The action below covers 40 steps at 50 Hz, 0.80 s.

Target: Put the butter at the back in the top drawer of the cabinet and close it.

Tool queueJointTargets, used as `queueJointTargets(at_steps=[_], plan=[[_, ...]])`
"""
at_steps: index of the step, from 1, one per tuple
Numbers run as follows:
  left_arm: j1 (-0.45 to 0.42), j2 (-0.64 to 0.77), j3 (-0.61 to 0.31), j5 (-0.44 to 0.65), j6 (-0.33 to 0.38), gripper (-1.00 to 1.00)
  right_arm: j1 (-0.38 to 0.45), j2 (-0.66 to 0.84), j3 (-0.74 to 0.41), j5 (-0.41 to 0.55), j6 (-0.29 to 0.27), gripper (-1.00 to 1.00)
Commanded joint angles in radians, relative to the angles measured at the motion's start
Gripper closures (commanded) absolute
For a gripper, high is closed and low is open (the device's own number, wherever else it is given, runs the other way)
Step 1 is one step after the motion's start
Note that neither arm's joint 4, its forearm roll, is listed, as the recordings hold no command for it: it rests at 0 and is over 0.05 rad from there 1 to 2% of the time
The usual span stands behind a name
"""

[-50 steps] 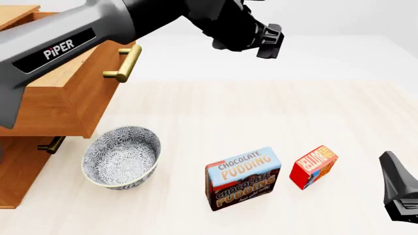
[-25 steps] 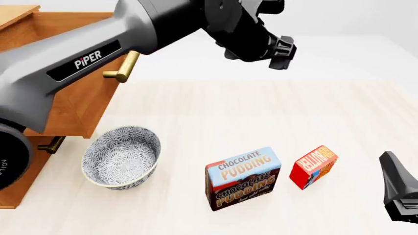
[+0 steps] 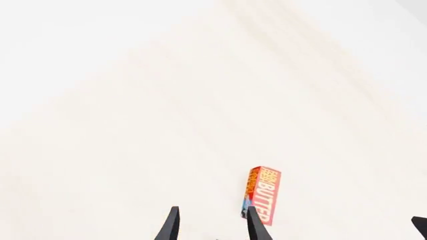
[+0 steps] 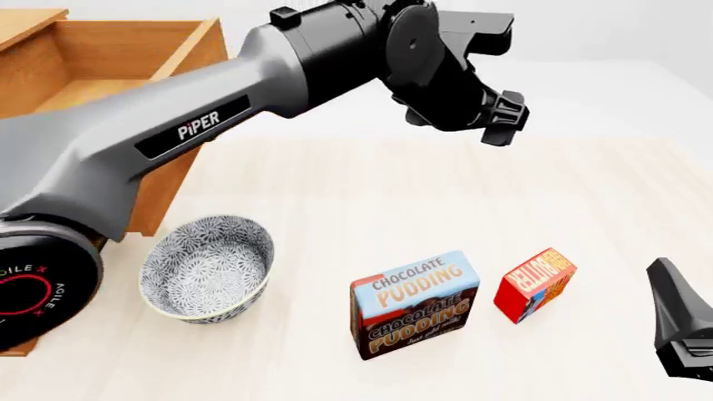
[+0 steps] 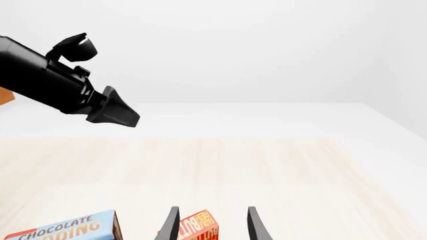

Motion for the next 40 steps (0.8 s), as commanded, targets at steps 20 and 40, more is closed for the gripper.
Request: queueJointTargets(at_steps=[20,40], plan=[[-0.077,0.073,-0.008,0.002,-0.028,-1.0,0.0,0.0,0.0,0.0,0.0,-1.0],[-0.11,0.138,-0.044,0.015,-0.04,-1.0,0.0,0.0,0.0,0.0,0.0,-1.0]])
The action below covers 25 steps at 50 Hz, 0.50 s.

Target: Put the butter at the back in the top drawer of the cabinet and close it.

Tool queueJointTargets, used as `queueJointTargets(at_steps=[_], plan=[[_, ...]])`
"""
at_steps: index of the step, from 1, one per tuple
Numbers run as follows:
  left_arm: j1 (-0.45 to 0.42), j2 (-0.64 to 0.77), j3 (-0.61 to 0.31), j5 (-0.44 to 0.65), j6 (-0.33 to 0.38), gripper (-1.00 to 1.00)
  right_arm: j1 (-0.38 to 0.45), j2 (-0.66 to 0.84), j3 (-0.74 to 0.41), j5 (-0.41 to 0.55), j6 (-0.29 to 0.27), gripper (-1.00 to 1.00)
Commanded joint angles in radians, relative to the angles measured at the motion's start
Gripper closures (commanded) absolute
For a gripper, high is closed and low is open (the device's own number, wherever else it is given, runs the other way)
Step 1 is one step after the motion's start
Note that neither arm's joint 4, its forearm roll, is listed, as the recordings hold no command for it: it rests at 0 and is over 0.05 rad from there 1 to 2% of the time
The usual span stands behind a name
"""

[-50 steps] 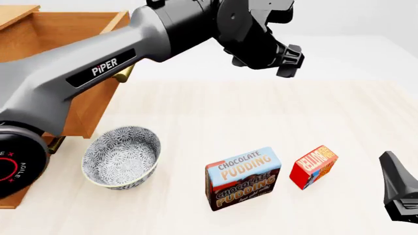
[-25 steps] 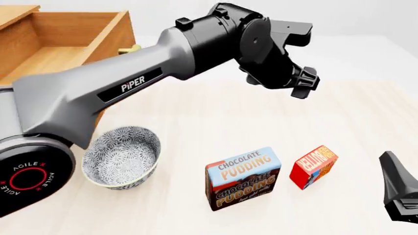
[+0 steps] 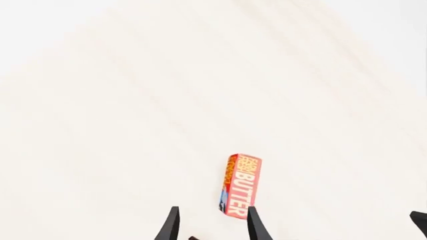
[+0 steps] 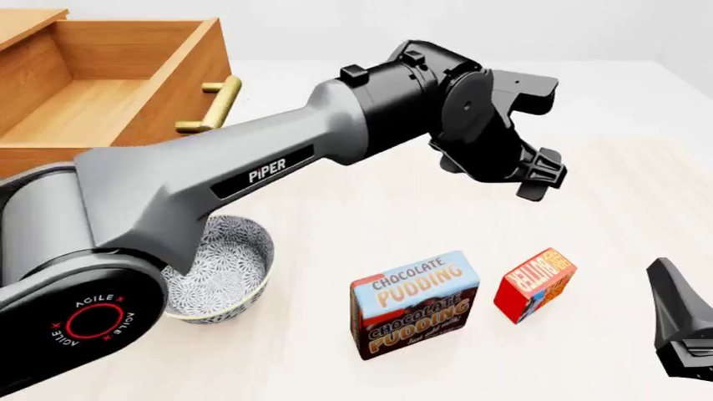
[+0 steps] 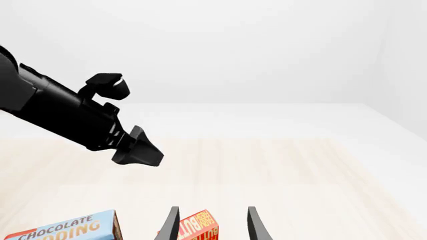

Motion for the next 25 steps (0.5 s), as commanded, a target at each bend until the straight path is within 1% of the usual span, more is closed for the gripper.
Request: queueJointTargets(at_steps=[1,19,25], plan=[[-0.022,0.035,-0.019,0.008,-0.007,-1.0,0.0,0.0,0.0,0.0,0.0,-1.0],[-0.057,0.085,-0.052,0.018,-0.02,-1.0,0.0,0.0,0.0,0.0,0.0,-1.0],[-0.064,0.096,-0.048,0.013,-0.021,-1.0,0.0,0.0,0.0,0.0,0.0,-1.0]])
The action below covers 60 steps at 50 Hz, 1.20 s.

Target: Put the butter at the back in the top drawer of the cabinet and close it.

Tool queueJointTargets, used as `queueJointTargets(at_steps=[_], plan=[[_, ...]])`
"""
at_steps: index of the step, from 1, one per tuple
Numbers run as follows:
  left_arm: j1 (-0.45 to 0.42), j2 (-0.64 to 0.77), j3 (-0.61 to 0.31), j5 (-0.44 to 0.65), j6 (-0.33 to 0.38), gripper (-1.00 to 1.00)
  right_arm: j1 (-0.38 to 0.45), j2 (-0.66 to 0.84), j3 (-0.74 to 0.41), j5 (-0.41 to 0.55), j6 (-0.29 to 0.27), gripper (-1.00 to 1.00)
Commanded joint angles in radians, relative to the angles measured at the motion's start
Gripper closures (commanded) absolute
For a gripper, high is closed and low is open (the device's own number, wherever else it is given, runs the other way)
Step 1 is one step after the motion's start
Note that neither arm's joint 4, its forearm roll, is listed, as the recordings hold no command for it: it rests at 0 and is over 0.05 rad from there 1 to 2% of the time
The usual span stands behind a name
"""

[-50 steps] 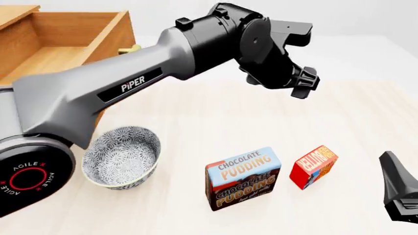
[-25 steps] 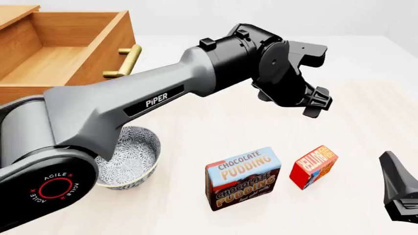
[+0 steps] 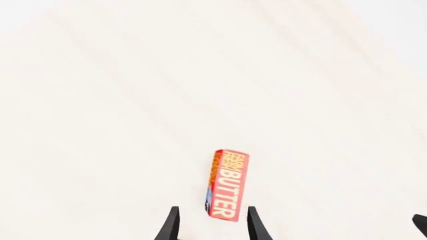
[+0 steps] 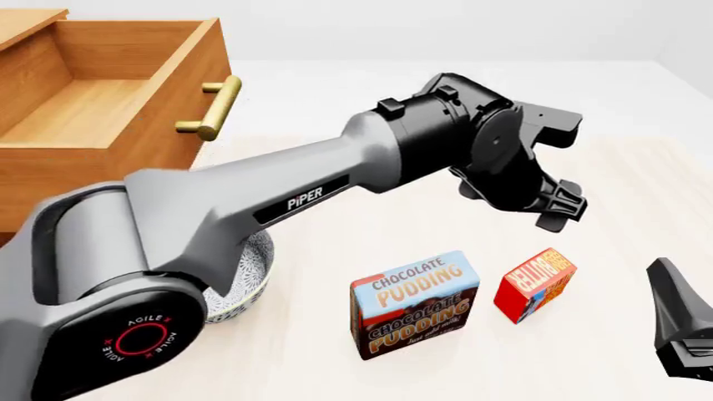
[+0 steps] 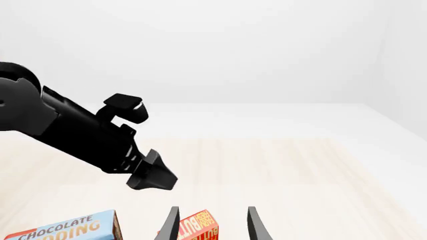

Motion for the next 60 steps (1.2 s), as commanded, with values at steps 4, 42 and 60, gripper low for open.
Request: queueJointTargets(at_steps=[4,42,60], plan=[[-0.011,0.027,-0.012,0.005,0.0,-1.0,0.0,0.0,0.0,0.0,0.0,-1.0],[-0.039,0.136,-0.123,0.044,0.004,-1.0,0.0,0.0,0.0,0.0,0.0,-1.0],[-0.048,0.17,-0.144,0.043,0.0,-1.0,0.0,0.0,0.0,0.0,0.0,-1.0]])
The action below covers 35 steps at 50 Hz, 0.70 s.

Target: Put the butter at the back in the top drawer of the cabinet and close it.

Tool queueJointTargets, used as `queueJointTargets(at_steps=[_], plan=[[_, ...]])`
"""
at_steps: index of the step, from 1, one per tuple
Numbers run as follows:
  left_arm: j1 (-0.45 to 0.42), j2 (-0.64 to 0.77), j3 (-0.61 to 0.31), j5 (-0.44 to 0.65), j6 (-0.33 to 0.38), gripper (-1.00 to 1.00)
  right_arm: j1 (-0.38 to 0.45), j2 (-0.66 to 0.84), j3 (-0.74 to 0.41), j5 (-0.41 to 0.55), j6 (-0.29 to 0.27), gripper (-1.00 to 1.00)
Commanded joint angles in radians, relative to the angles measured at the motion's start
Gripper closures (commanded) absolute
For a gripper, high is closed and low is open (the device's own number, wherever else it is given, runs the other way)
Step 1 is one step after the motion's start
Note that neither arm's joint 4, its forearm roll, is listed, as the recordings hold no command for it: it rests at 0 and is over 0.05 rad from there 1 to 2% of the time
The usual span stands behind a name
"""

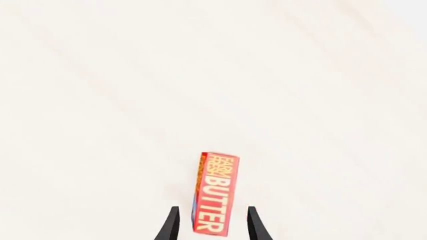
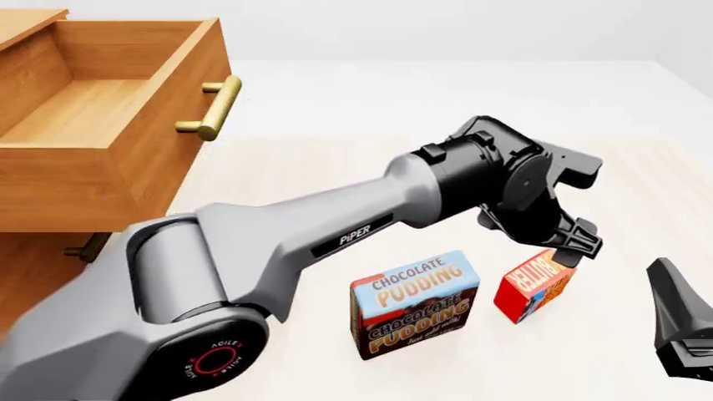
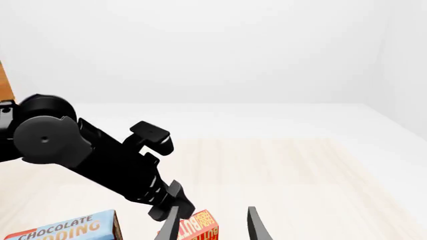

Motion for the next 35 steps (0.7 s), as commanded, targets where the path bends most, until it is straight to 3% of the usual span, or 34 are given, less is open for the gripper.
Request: queueJointTargets(at_steps=[1,35], plan=[[-0.007,0.025,-0.016,0.001,-0.002,-1.0,0.0,0.0,0.0,0.0,0.0,-1.0],[-0.004,0.051,-0.01,-0.016,-0.01,-1.0,0.0,0.0,0.0,0.0,0.0,-1.0]])
